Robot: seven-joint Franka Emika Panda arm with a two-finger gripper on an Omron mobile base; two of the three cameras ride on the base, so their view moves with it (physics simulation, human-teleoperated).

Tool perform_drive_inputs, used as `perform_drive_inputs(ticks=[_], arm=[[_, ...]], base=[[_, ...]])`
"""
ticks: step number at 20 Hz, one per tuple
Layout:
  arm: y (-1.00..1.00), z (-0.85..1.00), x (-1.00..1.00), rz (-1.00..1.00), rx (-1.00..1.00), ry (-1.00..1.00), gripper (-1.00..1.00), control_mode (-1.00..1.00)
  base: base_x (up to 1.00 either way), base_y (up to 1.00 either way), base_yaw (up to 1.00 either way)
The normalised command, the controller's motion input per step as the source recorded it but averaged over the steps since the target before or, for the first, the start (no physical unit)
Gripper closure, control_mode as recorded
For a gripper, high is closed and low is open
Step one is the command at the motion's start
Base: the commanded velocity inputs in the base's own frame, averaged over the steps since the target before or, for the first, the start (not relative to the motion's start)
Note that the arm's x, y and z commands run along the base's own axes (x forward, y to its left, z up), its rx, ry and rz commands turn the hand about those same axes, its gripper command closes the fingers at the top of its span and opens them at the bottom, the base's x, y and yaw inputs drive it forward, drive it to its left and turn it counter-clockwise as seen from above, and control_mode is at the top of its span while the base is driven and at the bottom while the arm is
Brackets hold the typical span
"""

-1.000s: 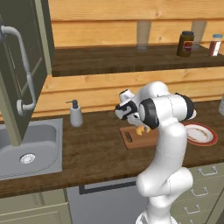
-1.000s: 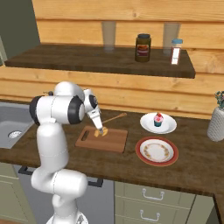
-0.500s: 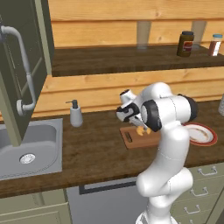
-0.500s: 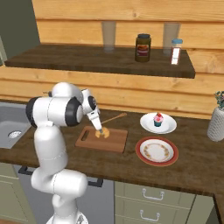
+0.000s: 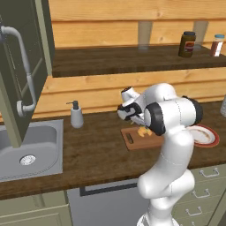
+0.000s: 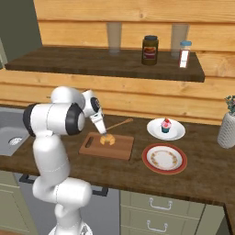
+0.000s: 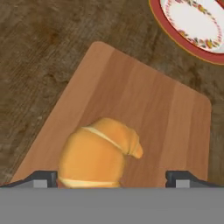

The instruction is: From the different types of pastries on the counter, select a croissant and place it on the cutting board. Then retrieve a jar of jam from the cabinet and place it alongside the croissant on the cutting board.

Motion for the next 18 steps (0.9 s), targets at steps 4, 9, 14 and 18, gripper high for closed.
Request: perform_drive_inputs(ticks=[4, 9, 14, 18], arm=[[0.22, 0.62, -0.36, 0.00, 0.00, -0.12, -1.00, -1.00], [0.20, 0.61, -0.63, 0.01, -0.04, -0.22, -1.00, -1.00], [0.00, 0.24, -0.84, 0.09, -0.05, -0.23, -1.00, -1.00], [0.00, 0.11, -0.83, 0.14, -0.09, -0.17, -1.00, -1.00]], base=[[0.00, 0.00, 0.00], [0.00, 0.00, 0.00], [0.00, 0.00, 0.00], [0.00, 0.00, 0.00]])
